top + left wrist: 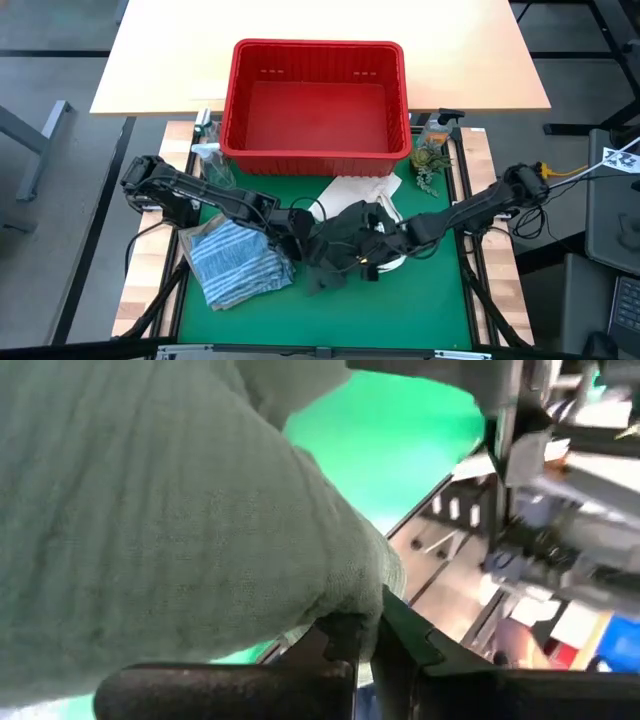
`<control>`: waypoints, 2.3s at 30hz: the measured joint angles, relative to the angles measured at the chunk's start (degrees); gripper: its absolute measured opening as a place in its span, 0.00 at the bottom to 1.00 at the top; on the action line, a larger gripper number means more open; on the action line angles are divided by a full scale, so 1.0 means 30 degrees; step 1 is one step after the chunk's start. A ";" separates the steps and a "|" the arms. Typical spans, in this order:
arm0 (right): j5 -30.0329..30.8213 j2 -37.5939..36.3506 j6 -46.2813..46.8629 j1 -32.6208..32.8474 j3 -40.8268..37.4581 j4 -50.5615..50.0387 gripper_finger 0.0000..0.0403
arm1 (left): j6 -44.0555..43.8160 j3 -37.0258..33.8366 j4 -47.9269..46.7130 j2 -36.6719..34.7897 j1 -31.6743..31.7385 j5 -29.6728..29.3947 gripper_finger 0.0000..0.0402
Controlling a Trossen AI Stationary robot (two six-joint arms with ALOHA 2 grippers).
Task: Fold Laundry from Bin
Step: Fold the green polo shirt
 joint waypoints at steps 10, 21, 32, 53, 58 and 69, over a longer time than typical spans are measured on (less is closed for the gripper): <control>0.0036 -0.3424 0.0000 0.0000 -0.0008 -0.3073 0.35 | -0.0366 0.0003 0.2037 0.0000 0.0871 -0.1625 0.02; 0.0032 -0.7388 0.1514 -0.0007 -0.0008 -0.7855 0.35 | 0.0261 0.0025 0.4780 0.0987 0.2021 -0.1413 0.02; -0.0438 -0.8992 0.1683 -0.0008 -0.0008 -0.9223 0.35 | 0.0206 0.0011 0.7990 0.2554 0.3126 -0.0218 0.02; -0.0940 -0.9303 0.2688 -0.0015 -0.0008 -0.9835 0.35 | 0.0282 -0.0004 1.7228 0.7143 0.4844 0.1593 0.02; -0.0940 -0.9303 0.2688 -0.0015 -0.0008 -0.9828 0.35 | 0.0282 -0.0004 1.8809 0.8568 0.5107 0.1576 0.02; -0.0933 -0.9296 0.2688 -0.0015 -0.0008 -0.9820 0.35 | 0.0685 -0.0004 1.9365 1.0214 0.5180 -0.1037 0.02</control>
